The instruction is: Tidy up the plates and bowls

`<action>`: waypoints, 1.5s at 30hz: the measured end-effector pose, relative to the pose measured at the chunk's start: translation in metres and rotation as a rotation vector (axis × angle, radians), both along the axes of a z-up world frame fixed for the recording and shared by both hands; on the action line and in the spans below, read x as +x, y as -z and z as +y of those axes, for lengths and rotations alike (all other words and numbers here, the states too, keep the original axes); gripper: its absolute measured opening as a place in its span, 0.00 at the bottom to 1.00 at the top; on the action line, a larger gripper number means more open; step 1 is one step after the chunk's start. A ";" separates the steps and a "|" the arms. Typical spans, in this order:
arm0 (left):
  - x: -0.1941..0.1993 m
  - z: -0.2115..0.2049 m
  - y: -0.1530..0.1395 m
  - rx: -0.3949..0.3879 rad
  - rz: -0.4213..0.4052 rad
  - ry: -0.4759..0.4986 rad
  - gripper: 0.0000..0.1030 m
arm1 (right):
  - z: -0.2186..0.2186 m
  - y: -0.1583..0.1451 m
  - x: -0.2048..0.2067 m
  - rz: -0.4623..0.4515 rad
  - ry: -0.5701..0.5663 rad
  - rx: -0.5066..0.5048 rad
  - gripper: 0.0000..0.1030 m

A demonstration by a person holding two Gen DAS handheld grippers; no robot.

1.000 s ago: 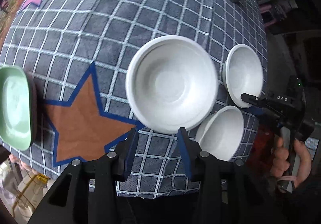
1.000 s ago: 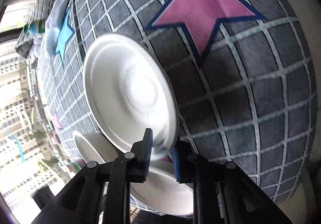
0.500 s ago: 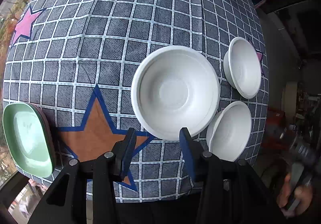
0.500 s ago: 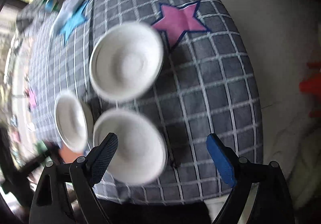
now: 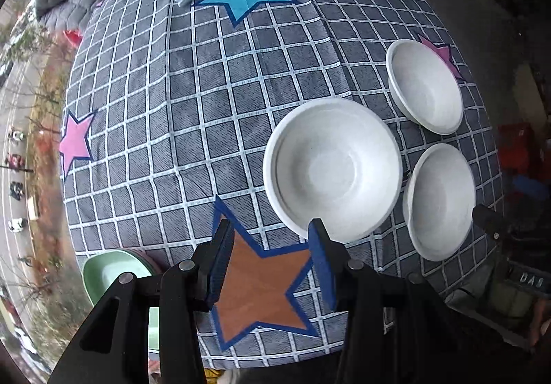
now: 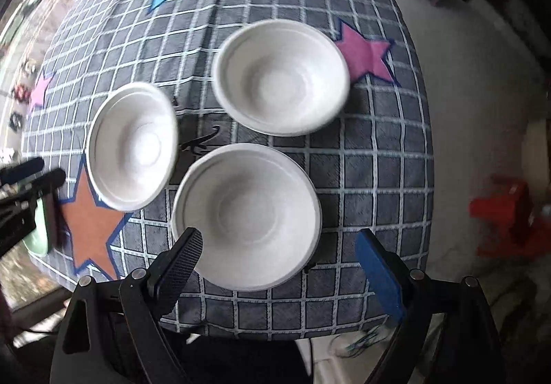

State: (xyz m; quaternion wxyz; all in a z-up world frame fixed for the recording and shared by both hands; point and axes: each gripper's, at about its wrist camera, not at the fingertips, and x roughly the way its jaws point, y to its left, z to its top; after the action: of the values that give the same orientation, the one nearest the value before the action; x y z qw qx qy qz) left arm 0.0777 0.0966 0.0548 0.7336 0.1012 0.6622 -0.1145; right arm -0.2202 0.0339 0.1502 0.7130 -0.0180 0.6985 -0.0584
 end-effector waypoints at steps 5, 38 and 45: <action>0.000 0.004 0.000 0.007 -0.009 0.007 0.49 | 0.016 0.000 -0.003 -0.012 -0.065 -0.049 0.88; 0.001 0.005 0.019 0.017 0.068 -0.052 0.56 | -0.011 0.012 -0.013 0.014 0.008 0.003 0.88; -0.004 0.002 0.027 0.030 0.094 -0.068 0.56 | -0.020 0.020 -0.016 0.038 0.026 0.012 0.88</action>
State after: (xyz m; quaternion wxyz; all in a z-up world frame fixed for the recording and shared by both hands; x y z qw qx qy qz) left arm 0.0737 0.0991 0.0281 0.7036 0.0839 0.7006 -0.0842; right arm -0.2364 0.0135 0.1305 0.6988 -0.0058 0.7125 -0.0633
